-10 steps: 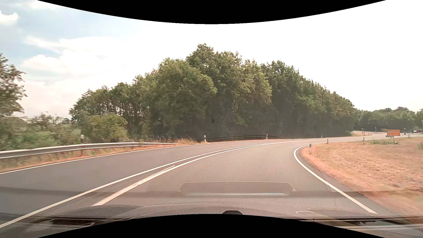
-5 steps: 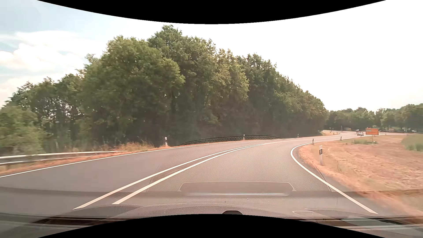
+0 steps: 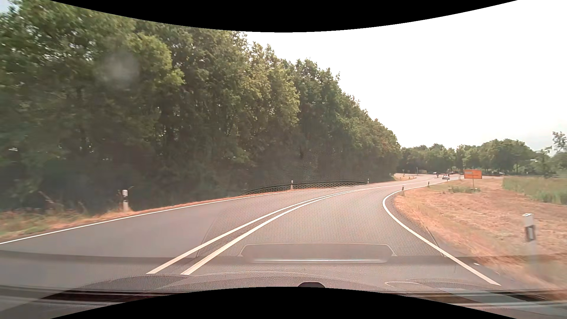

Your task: Follow the waypoints while adhering to traffic rules and regulations

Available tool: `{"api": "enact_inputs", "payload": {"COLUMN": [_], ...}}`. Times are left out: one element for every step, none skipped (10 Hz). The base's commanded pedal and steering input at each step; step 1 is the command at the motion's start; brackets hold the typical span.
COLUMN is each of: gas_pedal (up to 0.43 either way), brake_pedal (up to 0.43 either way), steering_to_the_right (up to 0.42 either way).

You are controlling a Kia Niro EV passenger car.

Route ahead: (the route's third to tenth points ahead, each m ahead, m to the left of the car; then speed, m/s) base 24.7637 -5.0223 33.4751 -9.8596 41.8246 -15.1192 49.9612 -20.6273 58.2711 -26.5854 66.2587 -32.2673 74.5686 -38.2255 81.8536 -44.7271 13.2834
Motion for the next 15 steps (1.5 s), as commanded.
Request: {"api": "enact_inputs", "payload": {"gas_pedal": [0.138,0.138,0.138,0.138,0.138,0.138,0.138,0.138,0.138,0.138,0.138,0.138,0.138,0.138,0.138], "brake_pedal": [0.000,0.000,0.000,0.000,0.000,0.000,0.000,0.000,0.000,0.000,0.000,0.000,0.000,0.000,0.000], "steering_to_the_right": [0.111,0.110,0.109,0.105,0.102,0.101,0.100,0.095,0.089,0.076,0.067,0.067,0.069,0.069,0.067]}}
